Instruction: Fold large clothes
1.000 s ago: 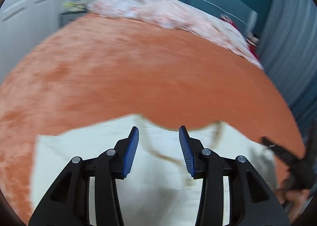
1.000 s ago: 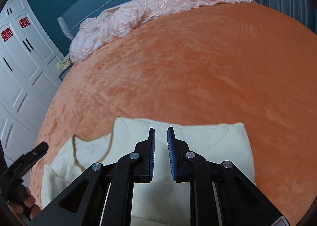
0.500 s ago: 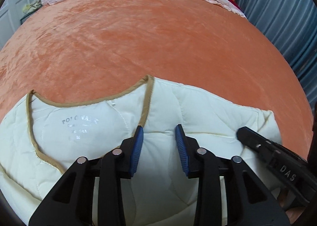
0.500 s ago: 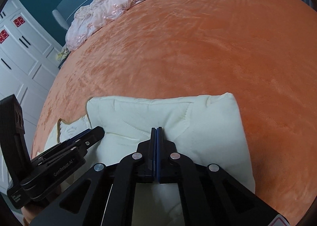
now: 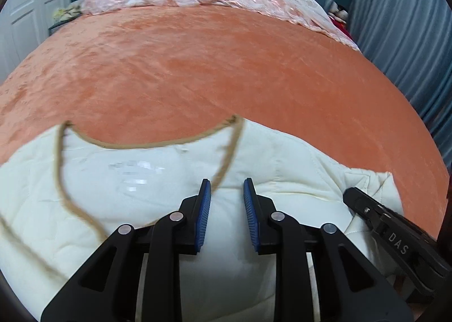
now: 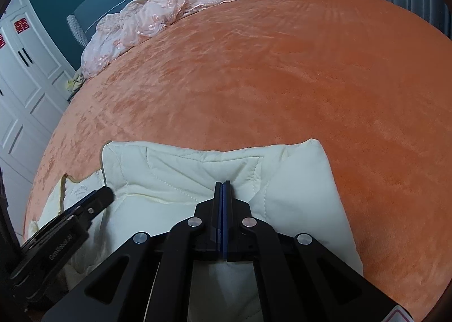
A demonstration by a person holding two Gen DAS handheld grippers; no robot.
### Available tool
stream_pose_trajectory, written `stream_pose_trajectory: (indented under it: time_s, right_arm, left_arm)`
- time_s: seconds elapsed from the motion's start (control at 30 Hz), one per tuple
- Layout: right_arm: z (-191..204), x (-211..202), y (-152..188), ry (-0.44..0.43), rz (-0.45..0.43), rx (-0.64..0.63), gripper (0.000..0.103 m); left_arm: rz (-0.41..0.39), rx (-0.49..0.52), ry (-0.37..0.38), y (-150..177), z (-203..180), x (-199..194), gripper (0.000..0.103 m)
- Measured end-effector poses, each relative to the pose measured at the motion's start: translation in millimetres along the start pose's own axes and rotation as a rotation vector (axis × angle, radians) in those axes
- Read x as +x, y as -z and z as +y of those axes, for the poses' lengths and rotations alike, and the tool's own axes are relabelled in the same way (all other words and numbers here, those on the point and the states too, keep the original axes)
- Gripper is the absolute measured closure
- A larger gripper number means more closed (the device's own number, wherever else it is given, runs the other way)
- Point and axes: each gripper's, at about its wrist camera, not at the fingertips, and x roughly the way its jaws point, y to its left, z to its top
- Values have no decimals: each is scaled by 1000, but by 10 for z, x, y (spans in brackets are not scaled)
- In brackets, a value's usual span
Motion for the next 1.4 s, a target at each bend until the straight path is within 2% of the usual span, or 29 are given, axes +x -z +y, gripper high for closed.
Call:
stream_pose_trajectory:
  time_s: [0.03,0.07,0.1,0.13,0.17,0.23,0.3,0.37,0.43,0.5,0.6,0.73,0.87,1.03,1.2,1.4]
  right_arm:
    - [-1,-118,-33,67,-30,6,103]
    - [14,-284,-50,137,-84,8,103]
    - [46,-461,-61,162,-135,6,98]
    - [107,-590,-72,145,-161,-2,89]
    - [195,-690,-94,101,-168,-17,89]
    - [491,-739,-122,1,-126,-72,89]
    - [878,-602,-112,-99,-30,-149,89]
    - [1231,-378,-42,-185,69,-207,89]
    - [1528,-153,69,-171,119,-286,89]
    - [1696,56,183,-161,166,-331,89]
    - [1721,346,329,-141,234,-350,91]
    - [1549,446,381,-199,213,-271,103]
    - [1428,495,391,-233,182,-211,103]
    - [1516,478,383,-148,90,-243,103]
    - [1474,481,349,-86,24,-213,103]
    - [1484,541,345,-62,26,-238,103]
  left_arm:
    - [-24,-23,-3,-3,78,-132,74]
    - [-45,-47,24,-43,202,-283,73]
    - [-55,-60,21,-91,321,-393,72]
    - [-58,-64,-6,-145,448,-483,73]
    - [-58,-65,-32,-201,578,-549,73]
    - [-24,-63,-82,-301,826,-571,73]
    - [40,-59,-122,-345,1004,-475,74]
    - [107,-63,-125,-340,1119,-354,74]
    - [152,-63,-122,-282,1163,-246,74]
    - [158,-49,-130,-208,1181,-186,74]
    - [139,-23,-136,-87,1189,-122,73]
    - [75,9,-155,29,1181,-50,73]
    - [32,16,-171,52,1172,-17,72]
    - [3,-34,-150,33,1273,1,71]
    - [-25,-20,-193,51,1223,26,71]
    - [-36,37,-261,81,1117,70,71]
